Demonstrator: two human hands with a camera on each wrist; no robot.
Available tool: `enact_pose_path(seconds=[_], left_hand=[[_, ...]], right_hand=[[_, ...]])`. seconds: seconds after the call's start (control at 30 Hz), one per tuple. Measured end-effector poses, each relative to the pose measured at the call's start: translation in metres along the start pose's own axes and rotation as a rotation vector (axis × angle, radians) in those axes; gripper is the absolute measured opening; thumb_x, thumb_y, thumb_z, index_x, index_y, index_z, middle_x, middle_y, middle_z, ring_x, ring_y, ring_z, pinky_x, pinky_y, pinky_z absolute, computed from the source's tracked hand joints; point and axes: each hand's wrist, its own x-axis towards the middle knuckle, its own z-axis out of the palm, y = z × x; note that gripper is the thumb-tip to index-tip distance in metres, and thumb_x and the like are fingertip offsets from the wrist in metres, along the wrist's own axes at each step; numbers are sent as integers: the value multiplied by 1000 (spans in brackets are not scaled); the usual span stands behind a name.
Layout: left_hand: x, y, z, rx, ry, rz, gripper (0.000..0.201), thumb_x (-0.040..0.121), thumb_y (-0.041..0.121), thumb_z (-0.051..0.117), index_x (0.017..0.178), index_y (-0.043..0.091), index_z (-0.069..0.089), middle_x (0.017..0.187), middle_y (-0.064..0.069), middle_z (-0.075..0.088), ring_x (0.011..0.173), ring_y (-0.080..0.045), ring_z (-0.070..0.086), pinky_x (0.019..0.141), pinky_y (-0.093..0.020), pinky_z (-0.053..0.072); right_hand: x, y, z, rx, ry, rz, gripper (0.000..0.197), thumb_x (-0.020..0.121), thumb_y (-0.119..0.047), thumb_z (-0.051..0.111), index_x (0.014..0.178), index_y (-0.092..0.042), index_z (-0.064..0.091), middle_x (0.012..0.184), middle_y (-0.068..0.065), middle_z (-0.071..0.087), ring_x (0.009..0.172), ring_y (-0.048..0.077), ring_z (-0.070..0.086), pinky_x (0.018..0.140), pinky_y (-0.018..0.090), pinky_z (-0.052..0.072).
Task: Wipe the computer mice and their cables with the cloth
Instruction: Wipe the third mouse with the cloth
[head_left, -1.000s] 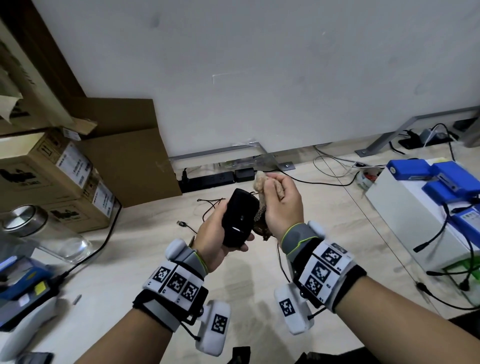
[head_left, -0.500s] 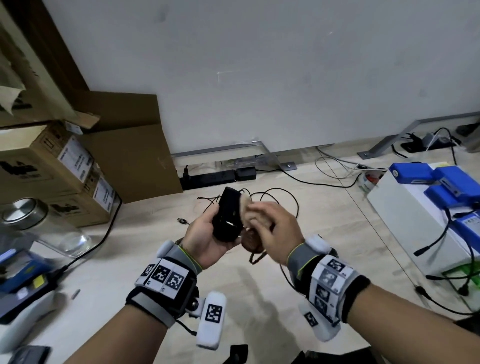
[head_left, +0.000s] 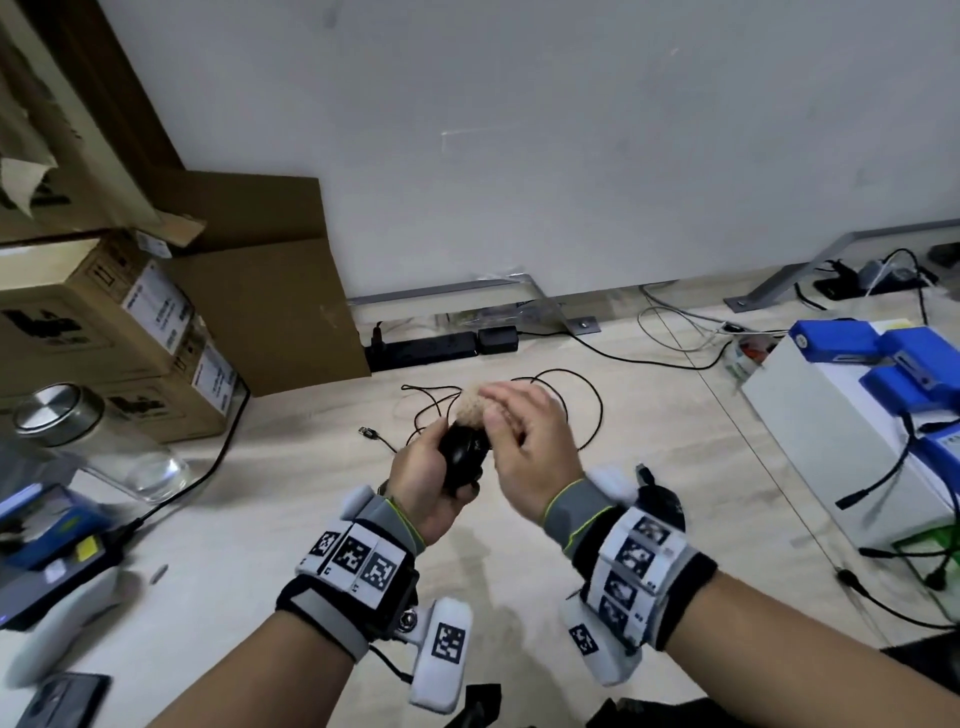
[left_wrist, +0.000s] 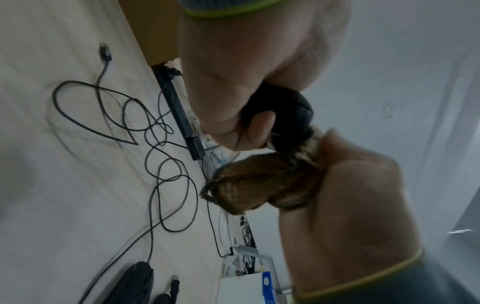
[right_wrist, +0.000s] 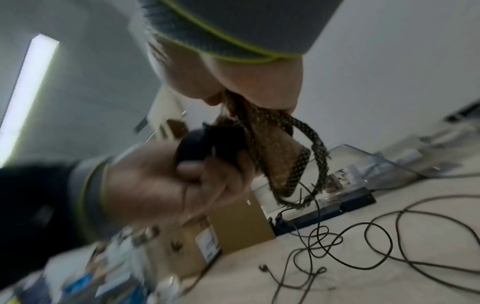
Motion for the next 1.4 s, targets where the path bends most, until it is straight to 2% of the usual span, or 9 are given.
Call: enact_pose_path(seconds=[0.17, 0.4, 0.53, 0.7, 0.87, 0.97, 1.13, 1.23, 1.4], left_hand=[[1, 8, -9, -47, -68, -30, 34, 96, 34, 42, 102, 9, 65, 81, -8, 68, 67, -21, 66, 57, -28, 54], [-5, 10, -19, -21, -99, -34, 43, 93, 30, 49, 125, 1, 55, 104, -20, 63, 90, -30, 65, 89, -48, 52], [-11, 8, -12, -97, -136, -65, 61, 95, 54, 33, 119, 5, 60, 101, -17, 65, 91, -28, 64, 80, -39, 53], [-18, 8, -5, -193, -274, -109, 93, 89, 72, 17, 112, -2, 68, 121, -18, 65, 114, -27, 63, 105, -37, 40], [-17, 2, 1, 6, -244, 36, 79, 89, 71, 13, 118, 17, 63, 111, -9, 70, 95, -23, 68, 76, -37, 51], [-18, 1, 1, 170, -216, 110, 86, 77, 79, 21, 110, 14, 66, 90, -13, 64, 67, -22, 58, 54, -29, 42], [-18, 2, -5, 295, -352, 153, 83, 72, 86, 34, 114, 21, 63, 116, -20, 65, 101, -30, 57, 88, -55, 46], [-15, 4, -20, 587, -393, 315, 37, 81, 44, 66, 104, 15, 59, 89, -10, 61, 79, -14, 55, 70, -30, 47], [-6, 0, -47, 1168, -141, 521, 50, 72, 37, 67, 120, 27, 61, 98, 10, 68, 90, -11, 64, 78, -25, 50]], right_hand=[[-34, 5, 9, -63, -142, -327, 28, 89, -20, 56, 112, -11, 67, 115, 7, 58, 106, 22, 54, 95, 27, 42], [-5, 8, -14, -13, 30, -196, 26, 86, -24, 55, 104, -11, 69, 99, -7, 62, 95, 16, 59, 87, 33, 47], [-15, 2, -7, -156, -51, -425, 28, 90, -22, 55, 111, -9, 68, 113, 4, 65, 104, 25, 57, 94, 37, 43], [-26, 16, 7, -403, -248, -581, 44, 97, -29, 41, 136, -13, 52, 146, 5, 48, 140, 26, 35, 115, 46, 25], [-2, 16, 6, -151, -125, -233, 42, 100, -31, 33, 132, -14, 55, 140, 3, 53, 136, 16, 39, 115, 31, 25], [11, 9, 7, 89, -58, 196, 21, 102, -25, 36, 104, -24, 57, 97, -17, 62, 93, 3, 58, 87, 21, 40], [-12, 11, 13, -84, -118, -82, 37, 101, -33, 36, 124, -14, 59, 132, 0, 58, 125, 3, 41, 108, 12, 25], [-15, 25, 9, -68, -196, -214, 39, 99, -37, 36, 123, -17, 60, 133, 2, 59, 130, 13, 45, 111, 25, 30], [5, 44, -4, 134, -26, 298, 22, 98, -17, 44, 94, -14, 66, 94, 1, 73, 94, 21, 66, 78, 9, 46]])
